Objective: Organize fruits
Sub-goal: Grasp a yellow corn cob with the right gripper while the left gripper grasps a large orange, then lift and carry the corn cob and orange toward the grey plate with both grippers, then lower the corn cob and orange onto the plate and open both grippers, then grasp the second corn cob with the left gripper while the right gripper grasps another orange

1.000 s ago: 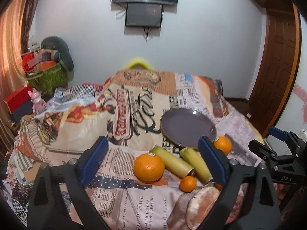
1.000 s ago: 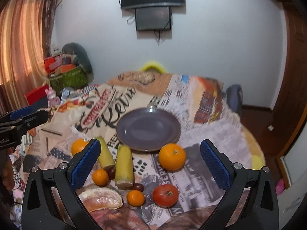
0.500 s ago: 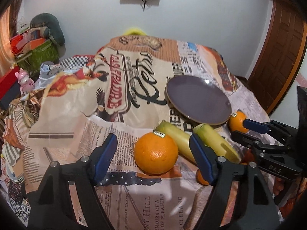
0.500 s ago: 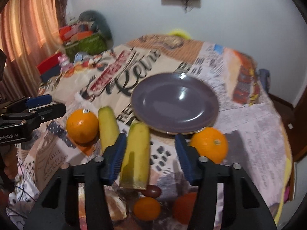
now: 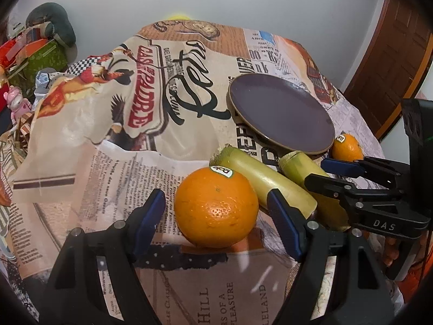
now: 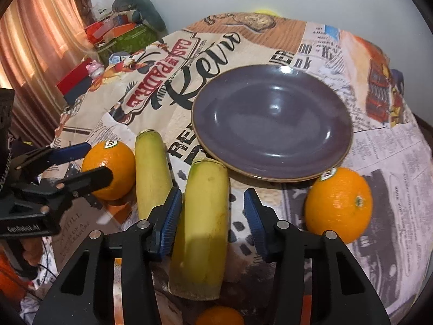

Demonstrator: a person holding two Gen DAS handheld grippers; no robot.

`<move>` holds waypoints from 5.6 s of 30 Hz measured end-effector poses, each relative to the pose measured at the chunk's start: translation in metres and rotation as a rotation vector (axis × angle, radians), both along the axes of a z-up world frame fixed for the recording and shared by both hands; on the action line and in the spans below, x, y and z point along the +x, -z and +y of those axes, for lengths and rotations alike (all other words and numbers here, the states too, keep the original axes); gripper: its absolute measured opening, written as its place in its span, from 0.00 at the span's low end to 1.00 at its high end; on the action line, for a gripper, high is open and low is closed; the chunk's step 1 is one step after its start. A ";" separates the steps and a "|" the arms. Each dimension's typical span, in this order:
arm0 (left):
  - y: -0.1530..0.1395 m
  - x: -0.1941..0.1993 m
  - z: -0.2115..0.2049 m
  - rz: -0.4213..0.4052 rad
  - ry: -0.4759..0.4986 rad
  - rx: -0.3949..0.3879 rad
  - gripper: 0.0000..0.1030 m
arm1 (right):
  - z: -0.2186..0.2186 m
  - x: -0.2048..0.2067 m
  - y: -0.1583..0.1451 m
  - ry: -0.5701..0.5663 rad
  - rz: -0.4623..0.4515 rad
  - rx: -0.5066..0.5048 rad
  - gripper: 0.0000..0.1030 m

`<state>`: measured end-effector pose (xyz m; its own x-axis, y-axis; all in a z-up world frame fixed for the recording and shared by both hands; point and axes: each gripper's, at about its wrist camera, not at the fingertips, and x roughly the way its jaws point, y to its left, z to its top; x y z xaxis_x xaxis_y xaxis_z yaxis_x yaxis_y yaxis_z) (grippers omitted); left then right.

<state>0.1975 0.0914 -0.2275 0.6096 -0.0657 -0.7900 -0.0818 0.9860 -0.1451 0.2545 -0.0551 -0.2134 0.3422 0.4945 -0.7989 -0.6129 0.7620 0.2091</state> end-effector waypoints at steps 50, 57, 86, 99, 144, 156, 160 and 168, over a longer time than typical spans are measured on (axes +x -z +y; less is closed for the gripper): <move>-0.086 -0.001 -0.038 -0.181 0.051 0.051 0.66 | -0.050 -0.021 -0.082 0.137 -0.195 0.115 0.33; -0.094 0.024 -0.040 -0.205 0.059 0.056 0.66 | -0.061 -0.005 -0.093 0.170 -0.245 0.105 0.33; -0.033 0.139 -0.048 -0.037 0.150 0.061 0.66 | -0.042 0.094 -0.047 0.141 -0.126 0.028 0.33; -0.012 0.170 -0.044 0.029 0.123 0.037 0.67 | -0.031 0.123 -0.038 0.134 -0.095 0.023 0.34; -0.033 0.045 -0.042 0.043 0.045 0.031 0.72 | -0.093 -0.018 -0.071 0.231 -0.197 0.028 0.58; 0.015 0.056 -0.044 0.144 -0.040 -0.020 0.71 | -0.101 -0.013 -0.038 0.253 -0.110 0.007 0.60; 0.020 0.052 -0.041 0.120 -0.053 -0.052 0.70 | -0.099 -0.009 -0.030 0.250 -0.098 0.008 0.61; 0.021 0.060 -0.040 0.099 -0.015 -0.047 0.60 | -0.089 0.006 -0.012 0.243 -0.065 -0.003 0.66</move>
